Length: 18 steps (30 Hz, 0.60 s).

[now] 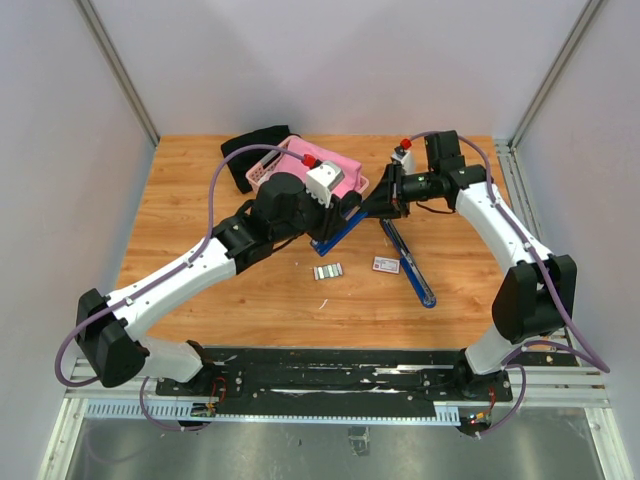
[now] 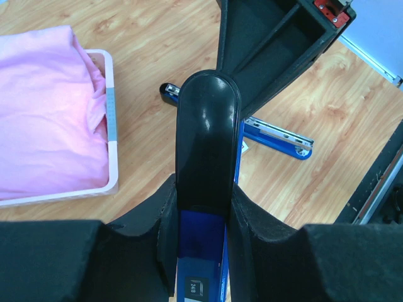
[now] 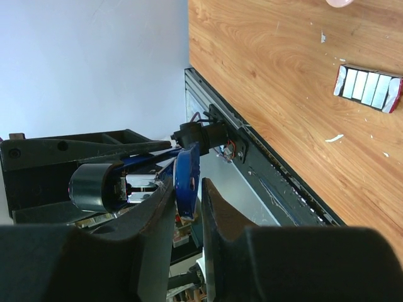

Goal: Load the staples into the stapler

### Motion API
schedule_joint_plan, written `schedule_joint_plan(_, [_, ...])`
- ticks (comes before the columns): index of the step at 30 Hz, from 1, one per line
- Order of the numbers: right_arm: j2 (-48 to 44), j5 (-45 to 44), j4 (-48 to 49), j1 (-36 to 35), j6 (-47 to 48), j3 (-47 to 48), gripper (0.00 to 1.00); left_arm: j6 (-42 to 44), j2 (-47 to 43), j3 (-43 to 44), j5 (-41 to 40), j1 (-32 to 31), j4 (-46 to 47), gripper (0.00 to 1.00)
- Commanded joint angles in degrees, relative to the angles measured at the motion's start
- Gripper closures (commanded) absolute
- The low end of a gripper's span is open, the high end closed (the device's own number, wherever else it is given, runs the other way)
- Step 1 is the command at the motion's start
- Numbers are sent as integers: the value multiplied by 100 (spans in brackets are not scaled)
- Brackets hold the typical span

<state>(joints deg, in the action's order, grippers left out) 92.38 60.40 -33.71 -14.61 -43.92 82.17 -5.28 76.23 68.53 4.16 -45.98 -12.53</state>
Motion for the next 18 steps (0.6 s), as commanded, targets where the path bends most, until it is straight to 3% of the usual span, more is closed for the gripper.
schedule_joint_plan(1, [27,269,283,-113,-283,-103,76,-52,-108,185,175,-34,674,100])
schedule_joint_plan(6, [18,323,556,-132,-499,-156,79,-48,-121,140,237,-34,708,100])
schedule_joint_plan(9, [3,252,572,-132,-532,-171,99,-3,-130,133,218,-34,666,100])
schedule_joint_plan(10, [-19,221,611,-137,-548,-175,99,8,-126,156,174,-34,618,99])
schedule_joint_plan(11, [-35,165,645,-132,-554,-176,99,5,-126,179,118,-34,560,92])
schedule_joint_plan(12, [-62,89,665,-128,-562,-162,99,-22,-133,192,50,-34,518,79])
schedule_joint_plan(14, [-134,-115,735,-114,-580,-167,100,-203,-146,228,-153,-34,451,41])
schedule_joint_plan(15, [-174,-219,816,-112,-601,-170,100,-332,-162,238,-197,-33,446,28])
schedule_joint_plan(16, [-205,-323,886,-118,-634,-182,100,-448,-180,266,-242,-26,445,17])
schedule_joint_plan(18, [-258,-680,929,-112,-573,-185,100,-712,-231,312,-364,-25,463,10])
